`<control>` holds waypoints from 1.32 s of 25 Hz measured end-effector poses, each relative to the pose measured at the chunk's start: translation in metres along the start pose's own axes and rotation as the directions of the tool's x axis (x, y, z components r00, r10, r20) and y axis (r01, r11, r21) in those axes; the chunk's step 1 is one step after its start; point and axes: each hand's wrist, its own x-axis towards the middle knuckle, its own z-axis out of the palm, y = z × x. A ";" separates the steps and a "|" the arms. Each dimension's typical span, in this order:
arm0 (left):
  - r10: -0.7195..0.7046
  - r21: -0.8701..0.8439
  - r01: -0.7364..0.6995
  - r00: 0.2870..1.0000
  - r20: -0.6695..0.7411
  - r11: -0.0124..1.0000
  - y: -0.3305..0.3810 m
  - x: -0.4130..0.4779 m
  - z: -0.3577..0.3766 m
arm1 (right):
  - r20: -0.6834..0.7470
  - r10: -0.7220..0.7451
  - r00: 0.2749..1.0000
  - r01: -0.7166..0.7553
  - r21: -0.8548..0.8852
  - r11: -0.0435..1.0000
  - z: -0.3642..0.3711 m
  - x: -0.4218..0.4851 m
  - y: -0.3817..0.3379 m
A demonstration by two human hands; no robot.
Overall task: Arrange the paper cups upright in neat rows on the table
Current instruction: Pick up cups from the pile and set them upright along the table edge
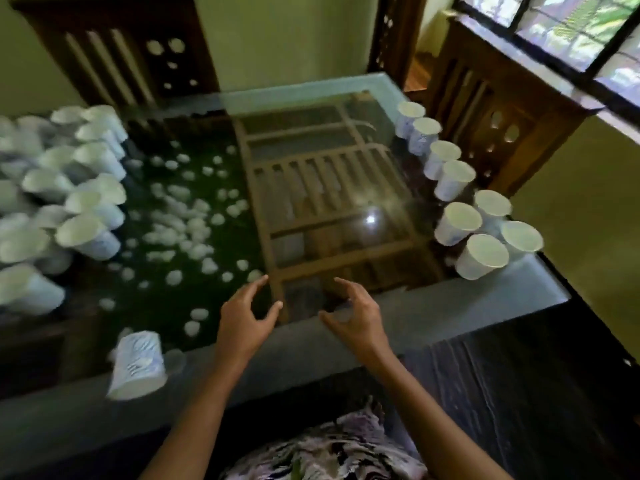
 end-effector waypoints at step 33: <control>-0.353 -0.103 0.338 0.897 -0.267 0.936 -0.243 -0.084 -0.264 | 0.641 -0.403 0.654 0.556 -0.045 0.830 0.316 -0.007 -0.199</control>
